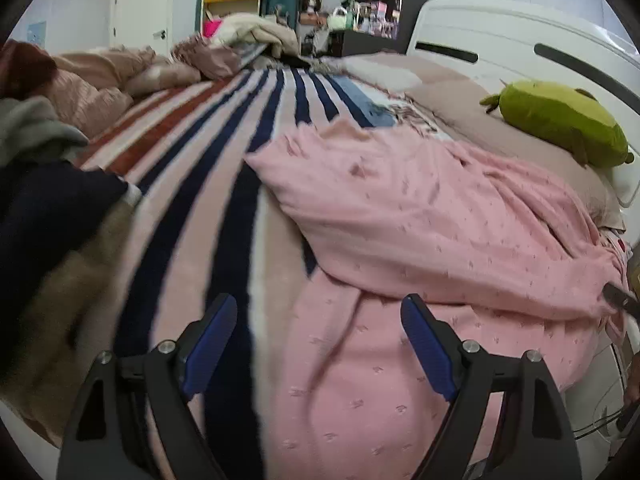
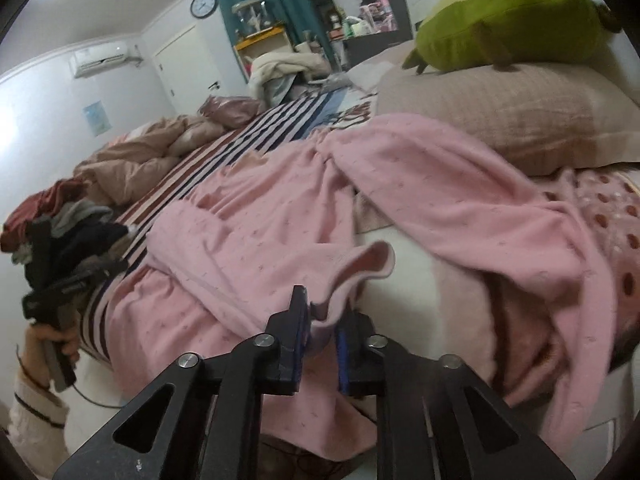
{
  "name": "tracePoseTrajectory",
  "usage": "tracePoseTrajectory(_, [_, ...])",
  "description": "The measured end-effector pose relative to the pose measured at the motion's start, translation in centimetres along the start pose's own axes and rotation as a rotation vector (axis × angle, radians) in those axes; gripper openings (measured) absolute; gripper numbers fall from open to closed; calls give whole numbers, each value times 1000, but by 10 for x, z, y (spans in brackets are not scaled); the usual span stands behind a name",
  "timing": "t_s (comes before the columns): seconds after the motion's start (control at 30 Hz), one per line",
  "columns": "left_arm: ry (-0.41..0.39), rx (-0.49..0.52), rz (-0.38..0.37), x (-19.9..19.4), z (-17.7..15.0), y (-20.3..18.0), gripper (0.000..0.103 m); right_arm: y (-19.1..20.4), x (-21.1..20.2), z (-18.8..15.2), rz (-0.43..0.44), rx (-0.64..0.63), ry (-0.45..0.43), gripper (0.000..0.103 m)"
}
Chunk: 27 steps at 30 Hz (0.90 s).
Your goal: Fold small clothes
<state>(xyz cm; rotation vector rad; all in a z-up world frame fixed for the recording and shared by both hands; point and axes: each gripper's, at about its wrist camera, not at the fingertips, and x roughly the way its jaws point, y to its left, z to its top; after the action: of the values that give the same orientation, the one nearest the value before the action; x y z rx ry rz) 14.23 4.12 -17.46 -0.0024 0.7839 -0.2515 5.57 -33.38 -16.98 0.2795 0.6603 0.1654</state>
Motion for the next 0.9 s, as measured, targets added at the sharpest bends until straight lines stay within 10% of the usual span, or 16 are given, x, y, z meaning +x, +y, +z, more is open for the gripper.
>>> tracePoseTrajectory(0.23, [34,61,13,20,2,-16,77,8,6,31,-31,-58,13,58])
tracePoseTrajectory(0.5, [47,11,85,50,15,-4,56,12,69,18,-157,-127,192,63])
tracePoseTrajectory(0.57, [50,22,100,54,17,-5,48,13,65,16,-140,-124,197,55])
tracePoseTrajectory(0.67, [40,35,124,54,18,-9,37,20,59,11,-78,-177,250,11])
tracePoseTrajectory(0.9, [11,18,165,47,17,-4,26,24,17,14,-57,-152,142,2])
